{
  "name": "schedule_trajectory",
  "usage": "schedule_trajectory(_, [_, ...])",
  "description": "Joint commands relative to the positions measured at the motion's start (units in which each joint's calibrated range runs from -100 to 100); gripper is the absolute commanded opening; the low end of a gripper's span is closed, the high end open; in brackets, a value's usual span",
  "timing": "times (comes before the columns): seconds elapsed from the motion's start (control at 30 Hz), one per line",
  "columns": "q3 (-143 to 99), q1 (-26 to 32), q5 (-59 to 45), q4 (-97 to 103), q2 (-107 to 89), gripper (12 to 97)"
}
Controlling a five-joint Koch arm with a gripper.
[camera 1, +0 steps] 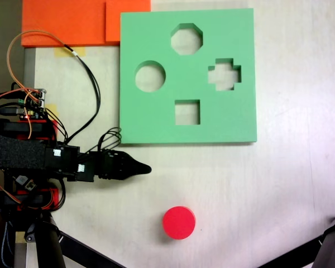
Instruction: Put the cylinder block into the corresponding hole
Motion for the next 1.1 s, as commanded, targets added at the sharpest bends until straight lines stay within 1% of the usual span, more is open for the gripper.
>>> schedule_trajectory(0.0, [-1.0, 0.0, -0.1, -5.2, -0.4, 49.3])
schedule_trajectory(0.83, [-1.0, -0.1, 0.1, -5.5, -0.4, 49.5])
schedule_trajectory(0.93, [-1.0, -0.1, 0.2, -5.1, -0.4, 51.5])
schedule_trajectory(1.0, [-1.0, -0.1, 2.3, -2.0, -0.4, 52.7])
schedule_trajectory(1.07, [-1.0, 0.0, 9.7, 7.6, -0.4, 52.7])
